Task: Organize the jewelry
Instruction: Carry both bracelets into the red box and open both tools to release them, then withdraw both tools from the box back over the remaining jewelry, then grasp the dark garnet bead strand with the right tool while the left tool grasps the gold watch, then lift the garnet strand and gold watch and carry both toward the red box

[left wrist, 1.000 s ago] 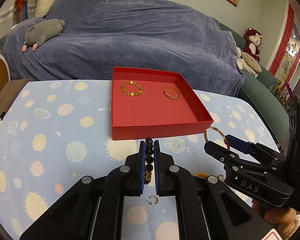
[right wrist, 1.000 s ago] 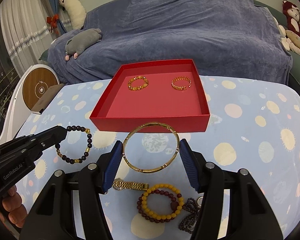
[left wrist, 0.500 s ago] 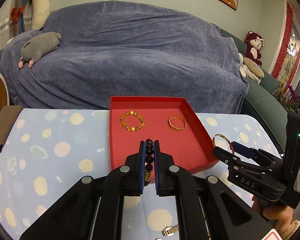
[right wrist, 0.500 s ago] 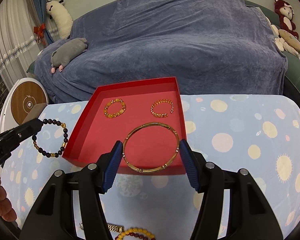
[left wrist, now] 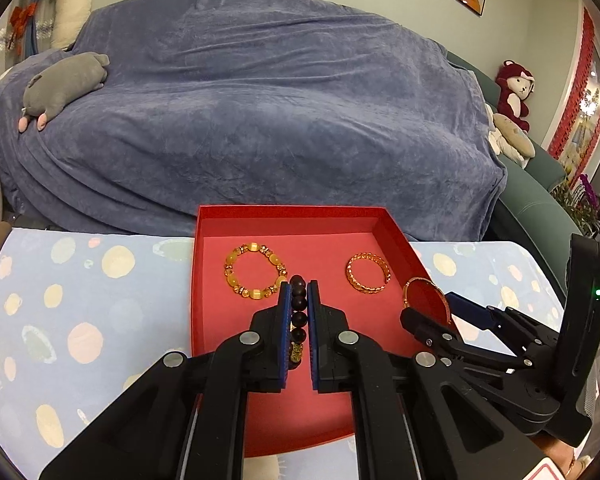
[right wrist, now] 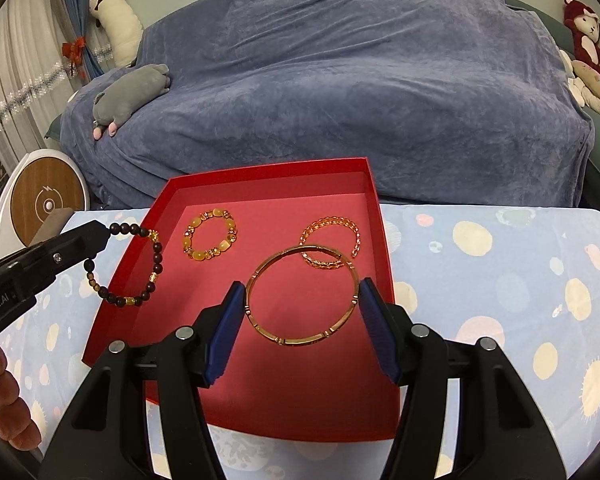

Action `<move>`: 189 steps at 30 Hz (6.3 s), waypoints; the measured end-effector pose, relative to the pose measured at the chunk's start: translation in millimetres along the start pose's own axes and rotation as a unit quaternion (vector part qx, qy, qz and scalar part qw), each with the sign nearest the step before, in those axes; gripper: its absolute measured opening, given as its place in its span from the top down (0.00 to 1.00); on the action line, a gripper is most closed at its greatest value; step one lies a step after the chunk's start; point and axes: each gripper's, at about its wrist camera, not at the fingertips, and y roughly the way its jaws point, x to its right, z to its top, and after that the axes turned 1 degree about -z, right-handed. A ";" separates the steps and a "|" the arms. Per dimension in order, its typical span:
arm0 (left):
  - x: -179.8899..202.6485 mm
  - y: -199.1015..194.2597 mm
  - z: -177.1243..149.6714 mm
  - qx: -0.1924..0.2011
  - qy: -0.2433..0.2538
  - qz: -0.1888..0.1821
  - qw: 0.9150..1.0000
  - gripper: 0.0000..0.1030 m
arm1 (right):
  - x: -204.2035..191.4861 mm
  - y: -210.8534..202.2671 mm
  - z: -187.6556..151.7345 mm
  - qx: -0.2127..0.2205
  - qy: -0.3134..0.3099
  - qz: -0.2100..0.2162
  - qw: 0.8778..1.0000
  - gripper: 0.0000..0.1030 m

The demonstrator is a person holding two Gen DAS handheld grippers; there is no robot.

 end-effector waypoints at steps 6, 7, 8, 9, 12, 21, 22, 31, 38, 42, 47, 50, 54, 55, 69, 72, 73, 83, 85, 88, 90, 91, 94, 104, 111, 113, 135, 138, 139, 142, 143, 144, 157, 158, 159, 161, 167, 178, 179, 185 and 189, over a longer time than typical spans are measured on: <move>-4.1 18.3 -2.3 -0.011 -0.004 0.007 1.000 0.94 | 5.2 14.6 2.6 -0.004 0.006 0.000 1.000 0.46; -4.6 20.3 -2.5 -0.012 -0.006 0.007 1.000 0.94 | 5.1 16.5 2.7 -0.004 0.004 0.000 1.000 0.45; -5.6 22.5 -2.9 -0.014 -0.008 0.008 1.000 0.94 | 5.1 18.1 2.4 -0.005 0.003 0.001 1.000 0.42; -6.3 24.3 -3.4 -0.015 -0.012 0.009 1.000 0.88 | 4.8 19.0 1.8 -0.005 0.003 -0.002 1.000 0.31; -6.7 24.8 -6.6 -0.014 -0.010 0.034 0.999 0.63 | 7.2 15.0 1.5 0.003 0.009 -0.005 1.000 0.25; -22.2 -17.8 -14.8 0.000 -0.014 0.054 0.998 0.63 | 17.9 -37.1 1.2 0.019 0.018 -0.023 0.999 0.25; -23.2 -23.2 -14.7 0.001 -0.015 0.055 0.998 0.63 | 18.7 -44.0 0.2 0.022 0.019 -0.026 0.999 0.25; -18.8 -71.5 -43.4 0.002 -0.028 0.043 0.999 0.63 | 26.9 -103.0 -35.4 0.035 0.033 -0.032 0.998 0.25; -10.7 -91.7 -82.0 -0.011 -0.025 0.046 0.999 0.63 | 19.9 -131.8 -67.8 0.035 0.018 -0.033 0.999 0.25; -7.3 -98.7 -105.5 -0.024 -0.026 0.041 0.999 0.63 | 15.0 -146.1 -89.0 0.035 0.011 -0.033 0.999 0.25; -1.0 -105.6 -132.1 -0.038 -0.030 0.027 0.998 0.63 | 10.8 -158.0 -117.3 0.019 0.003 -0.038 0.999 0.25; 3.0 -106.5 -143.5 -0.047 -0.029 0.019 0.998 0.63 | 12.1 -157.5 -134.4 0.005 0.002 -0.037 0.999 0.25; 9.3 -107.4 -151.7 -0.049 -0.020 0.019 0.998 0.63 | 14.2 -151.8 -157.5 -0.021 0.002 -0.036 0.999 0.31; 10.0 -107.4 -153.5 -0.050 -0.019 0.017 0.998 0.63 | 14.7 -149.9 -162.8 -0.027 0.001 -0.036 0.999 0.31; 15.6 -91.7 -179.3 -0.082 0.007 0.022 0.996 0.63 | 18.9 -127.4 -194.2 -0.076 -0.006 -0.036 0.996 0.50; 17.7 -89.1 -183.4 -0.089 0.009 0.017 0.996 0.63 | 19.1 -122.9 -196.3 -0.083 -0.007 -0.036 0.996 0.58; 18.5 -88.3 -184.3 -0.091 0.010 0.016 0.996 0.63 | 19.7 -121.8 -196.9 -0.084 -0.006 -0.035 0.996 0.59; 24.9 -78.8 -189.4 -0.104 0.020 0.004 0.994 0.63 | 20.6 -115.8 -194.6 -0.087 -0.010 -0.035 0.996 0.84; 26.0 -76.9 -189.9 -0.107 0.020 0.004 0.994 0.63 | 20.6 -115.7 -194.1 -0.086 -0.011 -0.038 0.995 0.87; 28.1 -74.2 -190.2 -0.110 0.020 0.001 0.994 0.62 | 22.8 -119.2 -192.8 -0.082 -0.006 -0.040 0.996 0.92; 30.0 -72.3 -190.9 -0.110 0.022 0.003 0.994 0.55 | 23.8 -122.3 -190.1 -0.077 -0.003 -0.038 0.996 0.93; 31.2 -71.3 -191.0 -0.109 0.023 0.004 0.994 0.55 | 23.8 -123.8 -189.0 -0.075 -0.002 -0.038 0.996 0.93; 35.9 -65.6 -190.9 -0.111 0.030 0.001 0.993 0.55 | 23.0 -127.4 -186.5 -0.071 0.002 -0.033 0.997 0.93; 48.2 -36.1 -190.3 -0.100 0.072 -0.008 0.992 0.55 | 23.1 -134.4 -183.8 -0.067 0.008 -0.020 0.997 0.93; 63.2 -33.7 -197.5 -0.079 0.111 0.004 0.991 0.55 | 27.9 -135.5 -182.2 -0.068 0.017 -0.018 0.997 0.93; 65.2 -34.6 -198.7 -0.079 0.114 0.002 0.990 0.63 | 28.4 -135.9 -181.9 -0.068 0.018 -0.018 0.997 0.93; 56.6 -65.8 -184.2 -0.085 0.055 -0.041 0.994 0.80 | 31.7 -141.7 -172.1 -0.056 0.029 -0.011 0.998 0.88; 56.2 -64.9 -185.0 -0.090 0.057 -0.035 0.994 0.80 | 32.9 -134.7 -179.3 -0.064 0.037 -0.015 0.997 0.57; 55.0 -64.5 -185.5 -0.092 0.056 -0.035 0.994 0.80 | 31.9 -132.5 -180.7 -0.068 0.034 -0.016 0.997 0.57; 55.1 -64.9 -185.5 -0.094 0.055 -0.035 0.993 0.80 | 28.6 -127.1 -183.0 -0.077 0.023 -0.023 0.997 0.57; 54.9 -64.8 -185.9 -0.093 0.056 -0.035 0.993 0.80 | 28.1 -124.2 -184.0 -0.081 0.022 -0.025 0.996 0.57; 54.7 -65.1 -186.1 -0.093 0.055 -0.036 0.993 0.80 | 28.3 -121.4 -184.8 -0.085 0.021 -0.026 0.996 0.59; 51.3 -72.0 -180.8 -0.090 0.044 -0.042 0.994 0.81 | 21.9 -124.7 -180.1 -0.068 -0.004 -0.040 0.997 0.92; 51.2 -74.6 -179.2 -0.086 0.043 -0.044 0.994 0.85 | 21.3 -128.6 -177.7 -0.063 -0.002 -0.037 0.997 0.92; 51.1 -77.5 -177.2 -0.083 0.043 -0.048 0.994 0.91 | 21.0 -132.0 -175.1 -0.058 0.000 -0.035 0.998 0.92; 50.9 -82.0 -174.6 -0.082 0.039 -0.057 0.994 0.91 | 20.2 -139.6 -168.9 -0.045 0.003 -0.032 0.998 0.92; 52.3 -94.8 -168.4 -0.061 0.047 -0.057 0.995 0.91 | 18.5 -158.9 -150.1 -0.011 0.012 -0.024 1.000 0.92; 41.3 -115.7 -146.2 -0.030 0.036 -0.059 0.997 0.91 | 18.1 -176.6 -124.7 0.023 0.026 -0.016 0.999 0.92; 40.3 -117.9 -142.7 -0.026 0.035 -0.059 0.997 0.91 | 17.4 -178.0 -121.5 0.026 0.027 -0.014 0.999 0.92; 34.5 -129.1 -112.0 0.002 0.020 -0.058 0.998 0.91 | 11.8 -176.2 -96.8 0.038 0.024 -0.008 0.999 0.92; 33.1 -125.9 -86.5 0.016 0.021 -0.048 0.998 0.91 | 5.3 -166.5 -75.5 0.043 0.017 -0.005 0.999 0.92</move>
